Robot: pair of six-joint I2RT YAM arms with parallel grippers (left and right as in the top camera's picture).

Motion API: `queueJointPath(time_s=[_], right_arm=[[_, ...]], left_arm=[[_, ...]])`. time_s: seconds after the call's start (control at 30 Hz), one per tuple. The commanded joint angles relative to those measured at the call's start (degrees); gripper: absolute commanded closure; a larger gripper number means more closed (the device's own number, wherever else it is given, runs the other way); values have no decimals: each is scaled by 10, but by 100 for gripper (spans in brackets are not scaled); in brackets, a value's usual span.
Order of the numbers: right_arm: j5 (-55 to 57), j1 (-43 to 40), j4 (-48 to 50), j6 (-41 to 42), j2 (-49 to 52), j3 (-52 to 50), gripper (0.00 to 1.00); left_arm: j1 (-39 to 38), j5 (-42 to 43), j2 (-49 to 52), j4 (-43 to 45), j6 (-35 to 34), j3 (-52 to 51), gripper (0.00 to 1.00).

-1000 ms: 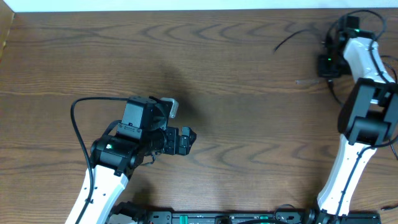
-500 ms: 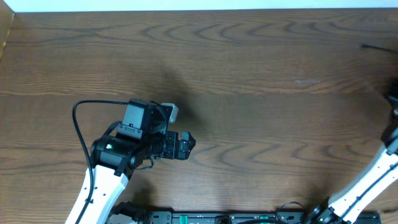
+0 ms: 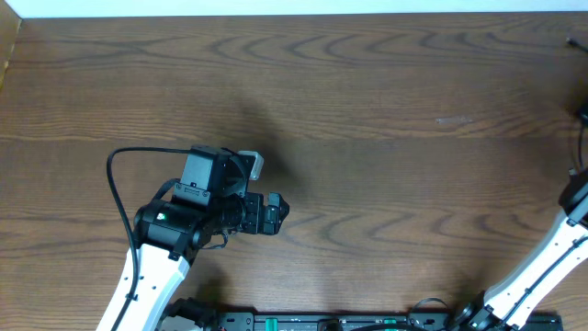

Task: Untangle cables

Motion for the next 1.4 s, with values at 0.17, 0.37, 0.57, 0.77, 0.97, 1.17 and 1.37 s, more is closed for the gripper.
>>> queueJointPath(time_s=[0.17,0.37,0.57,0.77,0.97,1.17,1.37], right_arm=[[7,17,-12,47,2,52,18],[16,23,-66,75,2,94,1],[33,42,-135,78,-11,146,1],[225,55,-240,214,-75,152,1],[276,52,-312,291,-182,152,1],[258,52,-338,280,-252,152,1],[227,61,-359,262,-283,152,1]], left_arm=[[-2,7,0,-8,11,-2,2],[-2,3,0,-4,15,-2,2],[-2,-2,0,11,25,-1,2],[-2,-2,-4,55,7,-1,2],[-2,-10,-10,82,-12,-1,2],[-2,-10,-10,80,-12,-1,2],[-2,-10,-13,98,-11,-1,2]])
